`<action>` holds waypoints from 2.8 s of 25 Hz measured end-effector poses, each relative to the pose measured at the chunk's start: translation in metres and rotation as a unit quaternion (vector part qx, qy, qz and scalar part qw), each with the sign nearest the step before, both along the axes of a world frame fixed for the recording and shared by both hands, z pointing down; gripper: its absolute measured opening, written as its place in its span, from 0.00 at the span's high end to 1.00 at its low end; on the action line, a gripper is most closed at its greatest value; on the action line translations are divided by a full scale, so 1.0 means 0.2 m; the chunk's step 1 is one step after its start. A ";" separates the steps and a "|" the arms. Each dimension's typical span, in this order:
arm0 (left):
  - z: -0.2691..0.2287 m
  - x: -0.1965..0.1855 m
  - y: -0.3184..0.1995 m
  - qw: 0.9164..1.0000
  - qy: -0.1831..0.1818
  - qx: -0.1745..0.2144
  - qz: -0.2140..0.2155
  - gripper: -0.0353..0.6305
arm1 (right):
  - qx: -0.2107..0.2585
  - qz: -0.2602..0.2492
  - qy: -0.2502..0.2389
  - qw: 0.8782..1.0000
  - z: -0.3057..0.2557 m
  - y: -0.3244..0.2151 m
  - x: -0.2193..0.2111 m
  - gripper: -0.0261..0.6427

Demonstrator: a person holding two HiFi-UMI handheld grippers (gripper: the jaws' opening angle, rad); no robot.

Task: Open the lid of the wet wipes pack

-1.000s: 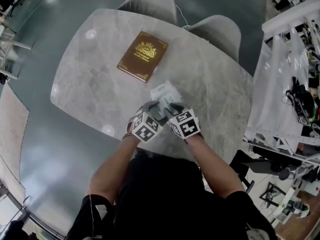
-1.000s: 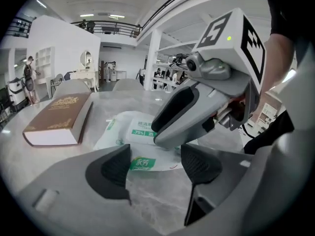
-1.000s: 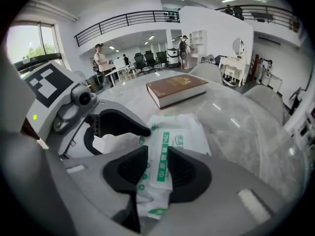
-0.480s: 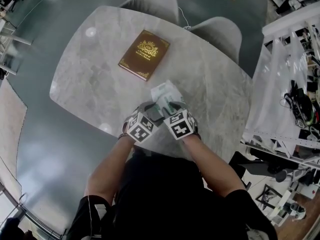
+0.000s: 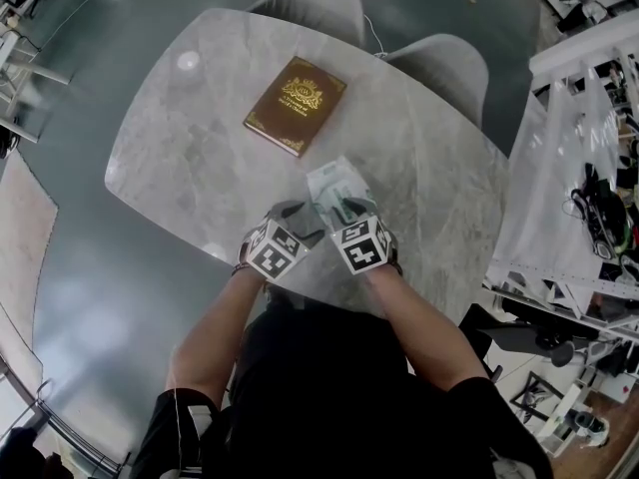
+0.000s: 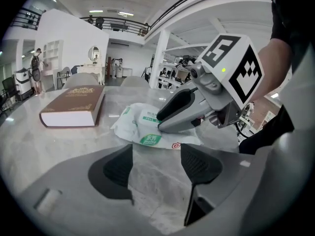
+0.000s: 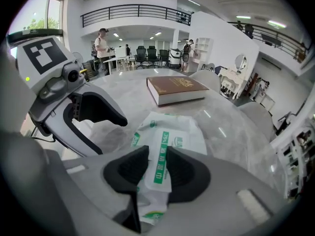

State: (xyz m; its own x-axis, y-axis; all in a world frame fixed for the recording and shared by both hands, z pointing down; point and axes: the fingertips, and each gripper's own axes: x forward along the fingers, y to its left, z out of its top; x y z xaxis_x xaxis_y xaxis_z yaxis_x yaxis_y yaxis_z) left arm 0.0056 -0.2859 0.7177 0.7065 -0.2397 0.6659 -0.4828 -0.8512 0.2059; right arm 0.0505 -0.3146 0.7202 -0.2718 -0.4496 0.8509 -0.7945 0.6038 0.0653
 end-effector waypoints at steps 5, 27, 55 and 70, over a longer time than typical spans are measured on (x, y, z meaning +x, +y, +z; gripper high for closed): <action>0.00 0.01 0.00 1.000 0.005 -0.003 -0.014 0.47 | 0.014 -0.029 0.021 0.999 0.00 0.01 -0.01 0.78; -0.09 0.04 -0.02 1.000 0.017 -0.002 -0.024 0.48 | 0.021 -0.039 0.008 0.999 -0.10 0.02 0.07 0.89; -0.21 0.01 -0.07 0.999 0.032 -0.003 -0.041 0.51 | 0.067 0.031 -0.019 0.997 -0.30 -0.19 0.38 0.94; -0.59 -0.04 -0.07 0.996 0.056 0.038 -0.060 0.62 | 0.069 0.161 -0.083 0.981 -0.19 -0.32 0.65 0.91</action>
